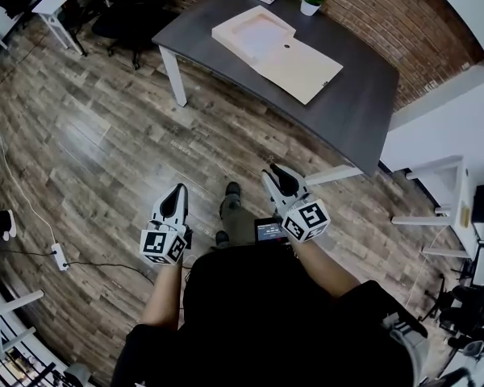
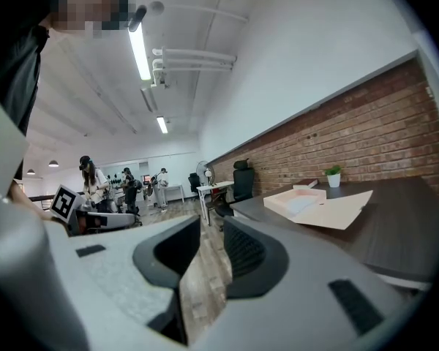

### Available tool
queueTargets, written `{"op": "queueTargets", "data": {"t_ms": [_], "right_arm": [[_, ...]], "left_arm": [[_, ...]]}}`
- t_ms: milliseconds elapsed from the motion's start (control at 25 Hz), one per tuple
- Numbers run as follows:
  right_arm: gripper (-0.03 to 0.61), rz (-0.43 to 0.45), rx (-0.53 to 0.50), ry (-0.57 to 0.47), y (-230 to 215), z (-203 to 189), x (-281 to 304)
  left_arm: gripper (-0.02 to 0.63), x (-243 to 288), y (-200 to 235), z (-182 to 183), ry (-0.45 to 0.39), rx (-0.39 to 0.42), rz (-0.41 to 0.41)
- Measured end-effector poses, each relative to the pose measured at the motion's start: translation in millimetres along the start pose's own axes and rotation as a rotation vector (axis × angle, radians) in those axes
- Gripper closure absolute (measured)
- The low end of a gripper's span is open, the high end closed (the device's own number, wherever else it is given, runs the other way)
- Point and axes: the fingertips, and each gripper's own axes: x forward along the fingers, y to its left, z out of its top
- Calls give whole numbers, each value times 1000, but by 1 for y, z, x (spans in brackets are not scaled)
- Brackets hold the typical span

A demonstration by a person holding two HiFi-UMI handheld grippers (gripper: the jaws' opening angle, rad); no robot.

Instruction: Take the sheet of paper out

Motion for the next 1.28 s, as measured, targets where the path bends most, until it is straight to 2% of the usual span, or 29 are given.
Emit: {"op": "queueTargets", "data": {"t_ms": [200,400,720,920,1280], "right_arm": [[474,-5,20,-15,-26,-1,39],[474,-8,37,-41,-63,14,93],[474,-31,61,-51,-148,49,172],[474,-25,66,-66,-185,64,212],[474,-78,110,-77,-231,70,262]], "left_arm": [[618,42,23,11,2,18,-2],[618,102,37,21,56,78,-45],[618,210,66,57,72,59,-64],[618,259,100,77,38,-37,-23],[618,329,130,108,51,31,-69]]}}
